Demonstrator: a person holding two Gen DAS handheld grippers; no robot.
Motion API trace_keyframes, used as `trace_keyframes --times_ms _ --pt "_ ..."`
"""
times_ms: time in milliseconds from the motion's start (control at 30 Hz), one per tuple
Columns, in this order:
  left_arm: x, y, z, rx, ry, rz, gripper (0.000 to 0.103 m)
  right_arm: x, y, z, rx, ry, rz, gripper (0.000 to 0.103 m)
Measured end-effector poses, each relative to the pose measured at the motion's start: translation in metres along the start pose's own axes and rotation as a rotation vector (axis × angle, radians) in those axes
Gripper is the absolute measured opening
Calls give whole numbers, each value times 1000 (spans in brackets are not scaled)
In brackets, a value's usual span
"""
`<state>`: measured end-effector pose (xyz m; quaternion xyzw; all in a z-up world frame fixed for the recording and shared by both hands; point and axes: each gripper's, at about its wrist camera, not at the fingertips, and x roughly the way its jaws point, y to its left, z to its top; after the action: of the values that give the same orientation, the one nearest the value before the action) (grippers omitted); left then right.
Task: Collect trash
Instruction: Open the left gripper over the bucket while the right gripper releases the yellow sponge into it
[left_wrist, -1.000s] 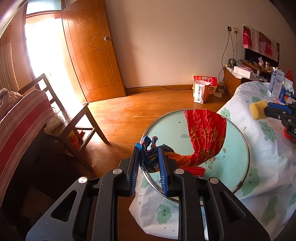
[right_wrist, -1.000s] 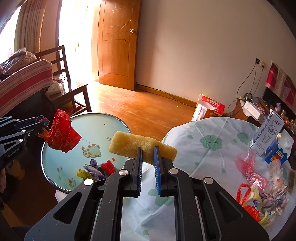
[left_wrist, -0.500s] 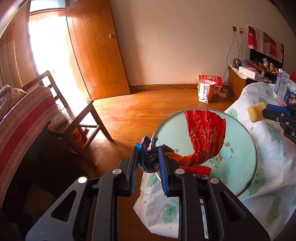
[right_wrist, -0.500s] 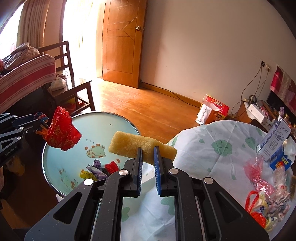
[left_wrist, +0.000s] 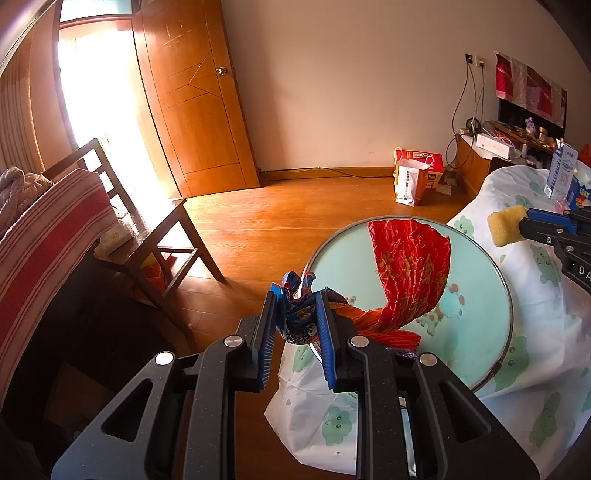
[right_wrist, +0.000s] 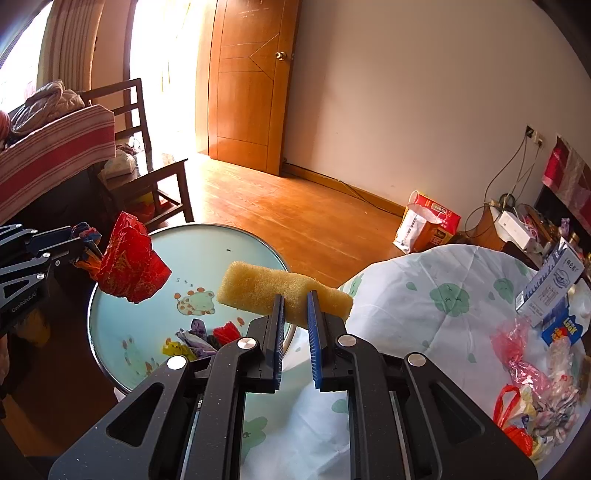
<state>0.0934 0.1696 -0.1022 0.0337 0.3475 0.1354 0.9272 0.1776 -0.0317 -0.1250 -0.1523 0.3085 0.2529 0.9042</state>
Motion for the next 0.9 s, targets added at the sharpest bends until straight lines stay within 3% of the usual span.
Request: trace_keyframes --times_ms 900 --pt "0 1 3 -4 -1 -5 21 1 9 1 -11 2 4 13"
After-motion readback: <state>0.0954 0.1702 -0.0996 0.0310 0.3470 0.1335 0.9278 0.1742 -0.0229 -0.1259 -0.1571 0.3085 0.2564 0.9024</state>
